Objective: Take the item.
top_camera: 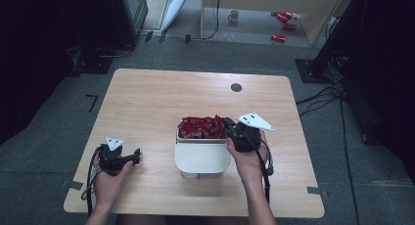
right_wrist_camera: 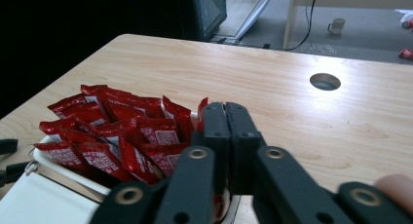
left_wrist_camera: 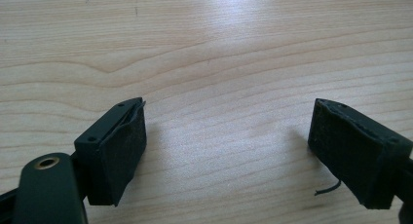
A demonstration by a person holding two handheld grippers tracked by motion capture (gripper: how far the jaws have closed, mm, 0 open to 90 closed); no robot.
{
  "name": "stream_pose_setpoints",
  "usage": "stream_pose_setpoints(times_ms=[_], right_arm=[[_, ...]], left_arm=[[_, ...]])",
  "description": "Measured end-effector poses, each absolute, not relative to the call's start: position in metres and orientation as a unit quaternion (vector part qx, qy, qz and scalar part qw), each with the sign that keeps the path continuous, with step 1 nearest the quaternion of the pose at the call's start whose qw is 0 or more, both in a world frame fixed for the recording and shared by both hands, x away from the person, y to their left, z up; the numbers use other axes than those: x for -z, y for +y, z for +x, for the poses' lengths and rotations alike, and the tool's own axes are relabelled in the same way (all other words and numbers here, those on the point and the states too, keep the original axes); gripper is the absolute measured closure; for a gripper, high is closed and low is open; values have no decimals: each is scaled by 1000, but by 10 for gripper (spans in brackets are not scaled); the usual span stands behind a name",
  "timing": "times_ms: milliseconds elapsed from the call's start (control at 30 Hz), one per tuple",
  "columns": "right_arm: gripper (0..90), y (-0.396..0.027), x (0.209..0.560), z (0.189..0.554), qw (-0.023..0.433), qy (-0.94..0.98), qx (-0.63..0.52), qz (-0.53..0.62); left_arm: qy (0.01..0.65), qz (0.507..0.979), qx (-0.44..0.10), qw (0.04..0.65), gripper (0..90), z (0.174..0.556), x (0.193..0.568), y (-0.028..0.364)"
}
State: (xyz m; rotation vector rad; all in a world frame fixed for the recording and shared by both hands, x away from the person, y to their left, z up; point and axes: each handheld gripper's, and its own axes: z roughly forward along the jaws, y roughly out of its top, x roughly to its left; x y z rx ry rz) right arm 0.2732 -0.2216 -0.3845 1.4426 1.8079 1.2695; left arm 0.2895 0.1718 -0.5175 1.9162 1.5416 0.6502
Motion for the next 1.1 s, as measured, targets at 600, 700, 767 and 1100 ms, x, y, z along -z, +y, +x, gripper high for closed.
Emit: stream_pose_setpoints(times_ms=[600,700,767,1100], right_arm=[[801,-233,388,264,248,655,-470,537],[811,-229,392,270,235,668,-464,532],[840,-224,396,274,236,673,-456,532],[900,-219,392,275,258,678,-446,525]], left_arm=[[578,721,-244,294,146,290,517,172],[578,721,-245,295,146,290,517,172],[578,721,-245,295,146,290,518,172],[578,721,-244,294,146,290,517,172]])
